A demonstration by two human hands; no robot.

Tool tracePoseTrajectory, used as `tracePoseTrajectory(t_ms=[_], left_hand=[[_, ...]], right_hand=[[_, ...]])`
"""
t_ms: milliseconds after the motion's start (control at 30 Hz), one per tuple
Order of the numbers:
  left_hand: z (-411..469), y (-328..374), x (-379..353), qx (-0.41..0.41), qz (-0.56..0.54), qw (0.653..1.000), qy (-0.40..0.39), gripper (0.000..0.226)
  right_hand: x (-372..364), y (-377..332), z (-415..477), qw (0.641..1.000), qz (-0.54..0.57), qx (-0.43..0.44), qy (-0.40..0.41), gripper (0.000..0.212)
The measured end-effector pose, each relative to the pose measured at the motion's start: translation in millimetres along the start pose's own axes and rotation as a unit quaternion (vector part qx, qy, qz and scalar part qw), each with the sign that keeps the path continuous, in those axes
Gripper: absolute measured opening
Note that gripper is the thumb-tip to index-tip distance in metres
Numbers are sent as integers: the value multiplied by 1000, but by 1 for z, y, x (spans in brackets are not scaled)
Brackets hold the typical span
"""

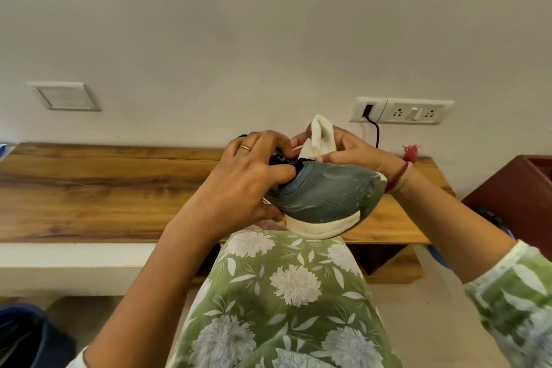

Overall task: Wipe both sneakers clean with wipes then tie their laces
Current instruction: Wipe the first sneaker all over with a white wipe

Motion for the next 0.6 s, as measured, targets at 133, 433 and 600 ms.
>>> tracePoseTrajectory(t_ms=[133,433,600], left_hand=[[-3,1,2,-16,8,1000,6,56],[-3,-7,4,-22,51,998,22,53],[10,-12,3,-59,66,996,-18,45]], right_hand=[[-3,-14,-2,994,-101,25,-38,38],[-16,-47,-7,959,-245,9,-141,43],[-15,-50,0,946,-284,-29,-156,44]])
Point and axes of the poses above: each hand's wrist, its own z-axis towards the middle knuckle, its own x-axis out of the back of the hand, y = z × x, the point moved 4 cm from there along z, towards the middle knuckle, and after that the axes turned 8 degrees about -y, right-handed, at the moved point
